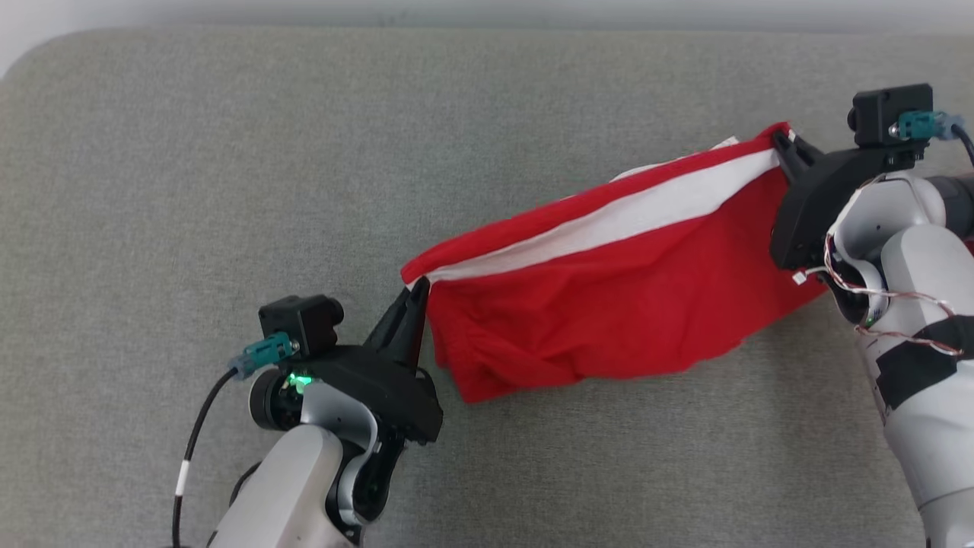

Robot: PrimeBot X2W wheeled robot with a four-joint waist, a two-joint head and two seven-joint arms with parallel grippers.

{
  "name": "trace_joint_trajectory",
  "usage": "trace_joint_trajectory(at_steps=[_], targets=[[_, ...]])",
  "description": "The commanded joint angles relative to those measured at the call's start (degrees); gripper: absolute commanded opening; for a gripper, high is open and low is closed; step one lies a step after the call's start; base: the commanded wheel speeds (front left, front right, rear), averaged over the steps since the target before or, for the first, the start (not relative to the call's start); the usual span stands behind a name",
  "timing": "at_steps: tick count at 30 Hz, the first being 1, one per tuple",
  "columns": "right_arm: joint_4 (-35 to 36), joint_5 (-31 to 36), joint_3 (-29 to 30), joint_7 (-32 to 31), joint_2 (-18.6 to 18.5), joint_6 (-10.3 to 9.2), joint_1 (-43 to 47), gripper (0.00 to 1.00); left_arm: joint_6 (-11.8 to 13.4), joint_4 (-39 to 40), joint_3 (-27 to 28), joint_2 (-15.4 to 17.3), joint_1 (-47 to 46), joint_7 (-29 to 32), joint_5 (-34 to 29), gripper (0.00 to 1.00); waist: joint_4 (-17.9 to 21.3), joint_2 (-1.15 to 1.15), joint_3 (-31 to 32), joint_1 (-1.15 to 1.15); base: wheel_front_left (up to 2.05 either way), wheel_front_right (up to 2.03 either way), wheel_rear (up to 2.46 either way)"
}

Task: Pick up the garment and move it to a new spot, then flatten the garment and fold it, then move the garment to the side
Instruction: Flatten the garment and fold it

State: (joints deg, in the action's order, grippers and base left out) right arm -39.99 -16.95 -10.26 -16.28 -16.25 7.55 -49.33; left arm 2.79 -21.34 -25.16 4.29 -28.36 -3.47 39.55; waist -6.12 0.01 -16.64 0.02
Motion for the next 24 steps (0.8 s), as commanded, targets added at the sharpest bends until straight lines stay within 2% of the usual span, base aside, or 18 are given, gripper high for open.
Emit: trace_joint_trajectory(at_steps=[1,7,8,9,10,16,24], targets=[[-1.6,0.5,-0.2,1.1,0.2,-0.16,-1.6,0.0,0.1,-0.8,0.0,-0.2,-1.5,-0.6,0.6,0.0,-1.2,-0.01,-1.6,-0.02,0.0,0.0,0.0],[-6.1,0.9,-0.6,3.1,0.7,-0.16,-4.7,0.0,0.0,-2.7,-0.5,-0.7,-3.7,-1.4,1.3,0.0,-1.4,-0.01,-2.1,-0.02,0.0,0.0,0.0],[-6.9,0.9,-0.6,3.4,0.8,-0.16,-5.0,0.16,0.0,-3.0,-0.5,-0.7,-4.0,-1.8,1.4,0.0,-1.5,-0.01,-2.1,-0.02,0.0,0.0,0.0],[-7.8,0.8,-0.6,3.6,0.9,-0.16,-5.4,0.74,0.0,-3.3,-0.5,-0.8,-4.2,-2.1,1.4,0.47,-1.5,-0.01,-2.1,-0.02,0.0,0.0,0.0],[-8.5,0.6,-0.7,4.2,1.1,-0.16,-5.8,1.0,-0.1,-3.6,-0.5,-0.8,-4.3,-2.5,1.5,1.0,-1.6,-0.01,-2.1,-0.02,0.0,0.0,0.0],[-11.7,-1.1,-2.0,6.4,1.7,-0.16,-6.5,1.0,-0.6,-5.5,-1.4,-0.8,-4.3,-5.1,0.4,1.0,-1.7,-0.01,-0.6,-0.02,0.0,0.0,0.0],[-14.3,-6.4,-3.4,5.1,0.1,-0.16,-3.9,1.0,-0.9,-4.1,0.5,2.2,0.8,-11.2,-2.7,1.0,-2.0,-0.01,3.5,-0.02,0.0,0.0,0.0]])
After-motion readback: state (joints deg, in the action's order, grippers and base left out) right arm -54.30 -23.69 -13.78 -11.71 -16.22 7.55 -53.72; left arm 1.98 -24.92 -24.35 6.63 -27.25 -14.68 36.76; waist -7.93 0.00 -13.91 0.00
